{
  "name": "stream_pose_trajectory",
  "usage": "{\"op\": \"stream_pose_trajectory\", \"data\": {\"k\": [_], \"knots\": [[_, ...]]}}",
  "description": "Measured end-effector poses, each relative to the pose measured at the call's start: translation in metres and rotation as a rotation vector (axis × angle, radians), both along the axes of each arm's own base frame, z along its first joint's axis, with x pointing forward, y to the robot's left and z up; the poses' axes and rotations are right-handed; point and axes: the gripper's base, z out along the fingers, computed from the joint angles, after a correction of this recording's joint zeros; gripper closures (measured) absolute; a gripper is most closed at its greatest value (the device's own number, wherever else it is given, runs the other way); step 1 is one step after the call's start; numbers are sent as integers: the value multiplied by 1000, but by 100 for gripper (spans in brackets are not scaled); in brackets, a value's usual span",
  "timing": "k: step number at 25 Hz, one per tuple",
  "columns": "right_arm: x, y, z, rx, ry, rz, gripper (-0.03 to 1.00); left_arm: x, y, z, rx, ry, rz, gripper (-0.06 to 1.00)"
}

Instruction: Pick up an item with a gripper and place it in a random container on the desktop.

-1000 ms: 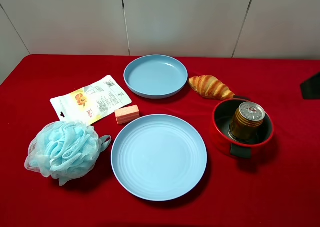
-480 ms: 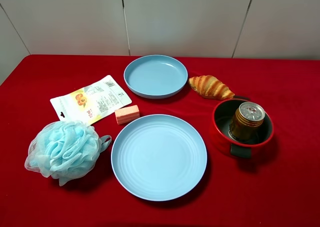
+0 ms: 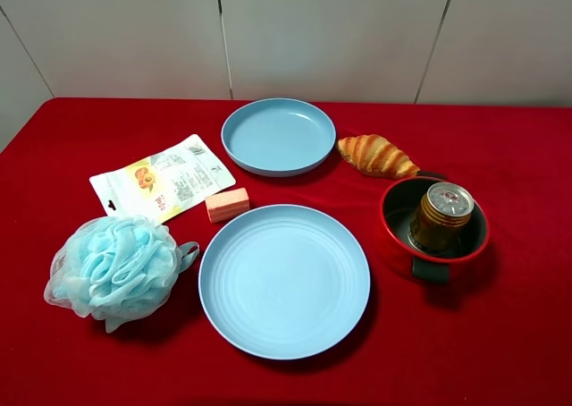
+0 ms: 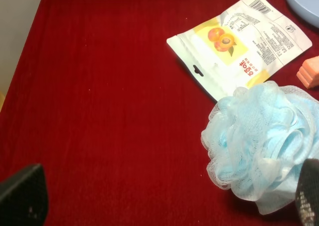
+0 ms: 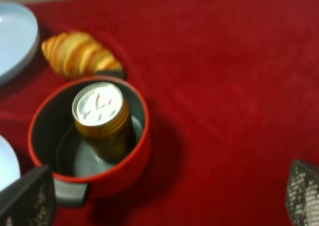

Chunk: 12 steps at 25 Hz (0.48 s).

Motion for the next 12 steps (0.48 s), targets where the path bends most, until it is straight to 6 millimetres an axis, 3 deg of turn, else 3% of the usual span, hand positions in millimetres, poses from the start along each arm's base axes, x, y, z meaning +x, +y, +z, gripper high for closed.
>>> {"op": "stream_pose_trajectory", "data": {"k": [12], "knots": [[-5, 0, 0, -10, -33, 2, 28, 0, 0, 0, 0, 0, 0, -5]]}}
